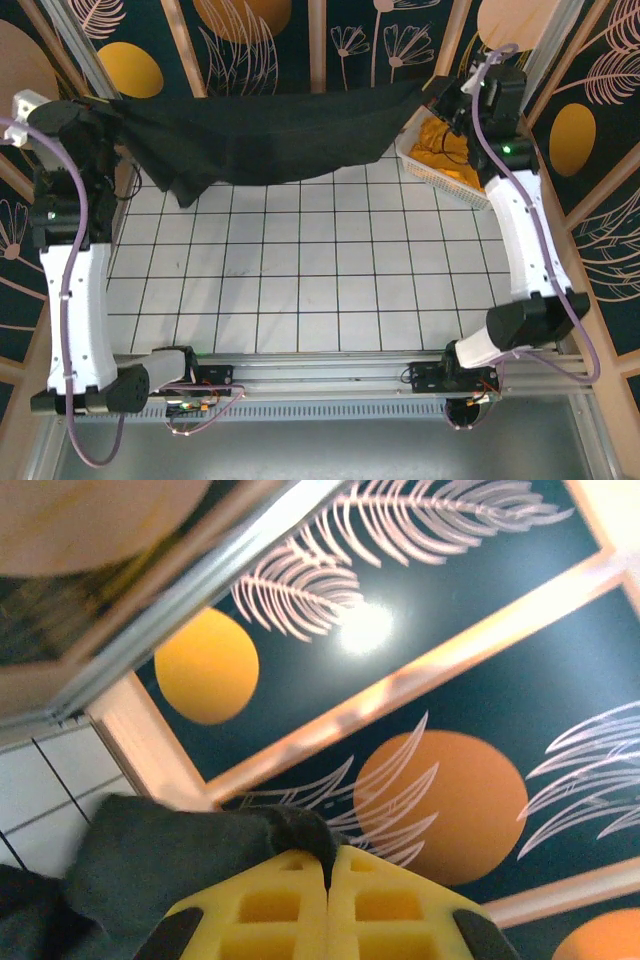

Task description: Fold and stack the t-shirts

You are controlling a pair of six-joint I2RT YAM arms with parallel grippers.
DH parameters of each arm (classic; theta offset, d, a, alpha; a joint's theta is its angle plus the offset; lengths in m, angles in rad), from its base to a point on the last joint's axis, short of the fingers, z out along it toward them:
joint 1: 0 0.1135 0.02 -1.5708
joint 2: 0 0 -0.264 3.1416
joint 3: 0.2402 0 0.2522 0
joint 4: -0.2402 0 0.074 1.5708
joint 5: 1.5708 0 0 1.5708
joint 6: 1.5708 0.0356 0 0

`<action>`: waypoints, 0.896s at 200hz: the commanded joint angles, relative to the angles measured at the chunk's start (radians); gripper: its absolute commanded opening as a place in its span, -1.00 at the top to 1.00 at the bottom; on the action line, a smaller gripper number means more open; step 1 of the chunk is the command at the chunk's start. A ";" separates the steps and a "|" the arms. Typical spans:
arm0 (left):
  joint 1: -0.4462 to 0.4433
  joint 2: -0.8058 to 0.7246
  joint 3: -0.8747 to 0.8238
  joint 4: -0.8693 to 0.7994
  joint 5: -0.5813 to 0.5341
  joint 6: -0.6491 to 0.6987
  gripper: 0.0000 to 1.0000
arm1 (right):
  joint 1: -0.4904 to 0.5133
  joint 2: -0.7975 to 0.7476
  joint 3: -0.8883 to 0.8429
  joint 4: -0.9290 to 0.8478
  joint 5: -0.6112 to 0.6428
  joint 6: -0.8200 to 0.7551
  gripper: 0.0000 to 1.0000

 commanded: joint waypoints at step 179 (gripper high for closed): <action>0.176 0.594 0.735 -0.175 0.282 0.056 1.00 | -0.018 0.451 0.605 0.060 -0.150 0.088 1.00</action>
